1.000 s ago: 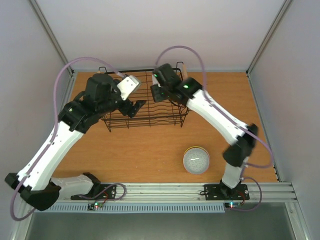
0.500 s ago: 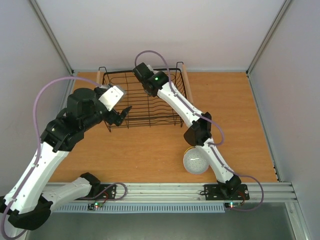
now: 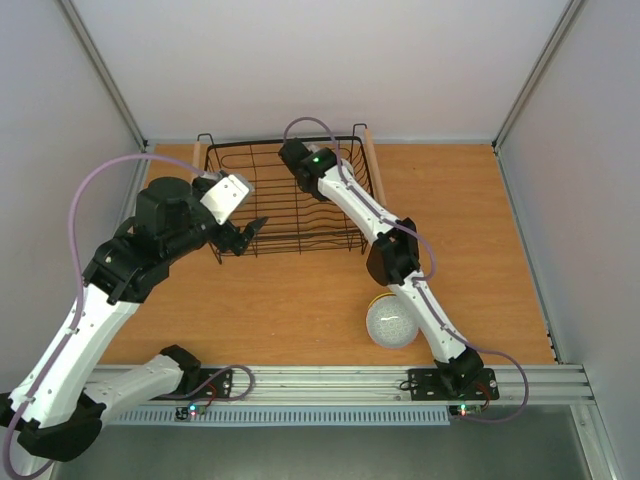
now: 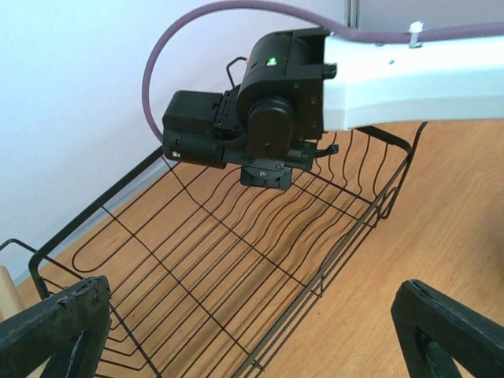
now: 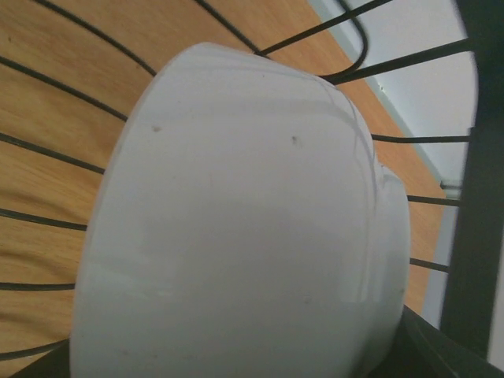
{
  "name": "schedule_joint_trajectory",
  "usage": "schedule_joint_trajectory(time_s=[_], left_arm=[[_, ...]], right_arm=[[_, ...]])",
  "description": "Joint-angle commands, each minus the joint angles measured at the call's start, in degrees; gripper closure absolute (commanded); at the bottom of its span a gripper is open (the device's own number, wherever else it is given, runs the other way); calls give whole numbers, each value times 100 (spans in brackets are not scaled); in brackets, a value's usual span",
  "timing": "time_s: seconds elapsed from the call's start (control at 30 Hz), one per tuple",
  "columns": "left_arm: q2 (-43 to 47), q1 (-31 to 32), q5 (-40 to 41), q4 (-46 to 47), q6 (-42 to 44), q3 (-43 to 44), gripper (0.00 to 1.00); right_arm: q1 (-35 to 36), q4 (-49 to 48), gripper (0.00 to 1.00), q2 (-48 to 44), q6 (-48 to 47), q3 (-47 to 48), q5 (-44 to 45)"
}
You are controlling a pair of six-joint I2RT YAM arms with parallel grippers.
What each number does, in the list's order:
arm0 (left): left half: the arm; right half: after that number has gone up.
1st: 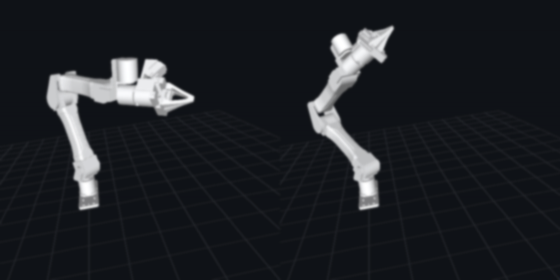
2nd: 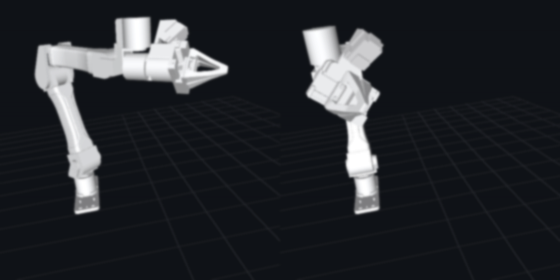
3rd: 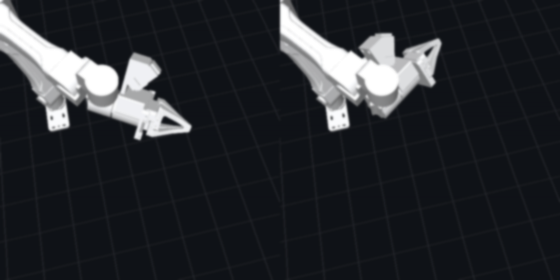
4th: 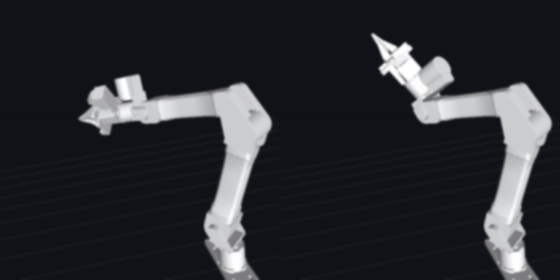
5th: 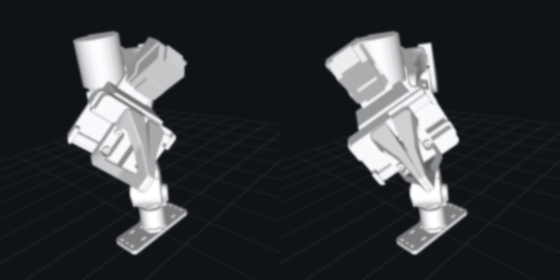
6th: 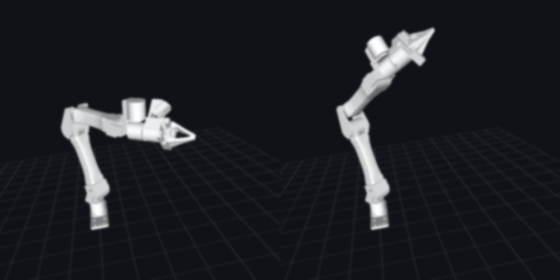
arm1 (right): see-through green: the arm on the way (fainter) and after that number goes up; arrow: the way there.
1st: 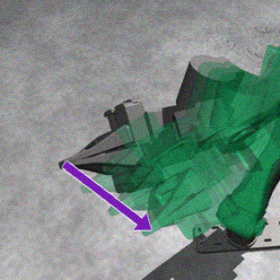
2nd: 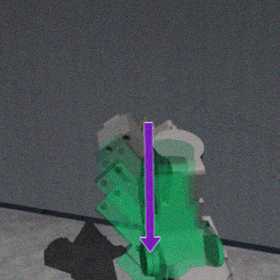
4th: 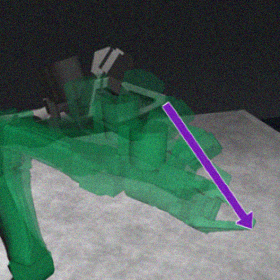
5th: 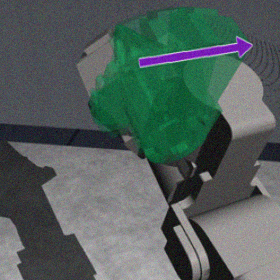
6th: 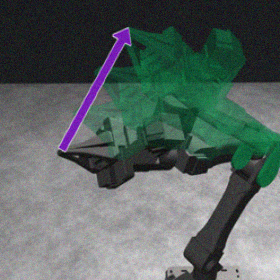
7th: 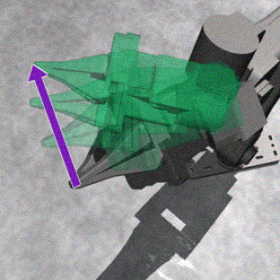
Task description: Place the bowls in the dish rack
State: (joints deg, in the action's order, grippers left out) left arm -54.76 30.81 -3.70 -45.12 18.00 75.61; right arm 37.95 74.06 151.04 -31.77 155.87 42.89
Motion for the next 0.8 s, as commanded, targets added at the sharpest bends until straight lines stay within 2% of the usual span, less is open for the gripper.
schedule_joint_trajectory(time_s=[0.0,0.33,0.43,0.53,0.77], left_arm=[[94,-31,-203,311,-133,-35,3],[175,-31,-304,278,-165,-14,3],[162,-31,-322,256,-165,-1,3],[162,-33,-372,219,-165,43,3],[128,-32,-346,214,-157,60,3]], right_arm=[[-32,138,98,197,-310,40,189],[-96,277,84,257,-457,-117,101],[-103,321,68,259,-509,-257,87],[-104,408,43,250,-470,-373,7],[-100,426,15,244,-427,-369,-152]])
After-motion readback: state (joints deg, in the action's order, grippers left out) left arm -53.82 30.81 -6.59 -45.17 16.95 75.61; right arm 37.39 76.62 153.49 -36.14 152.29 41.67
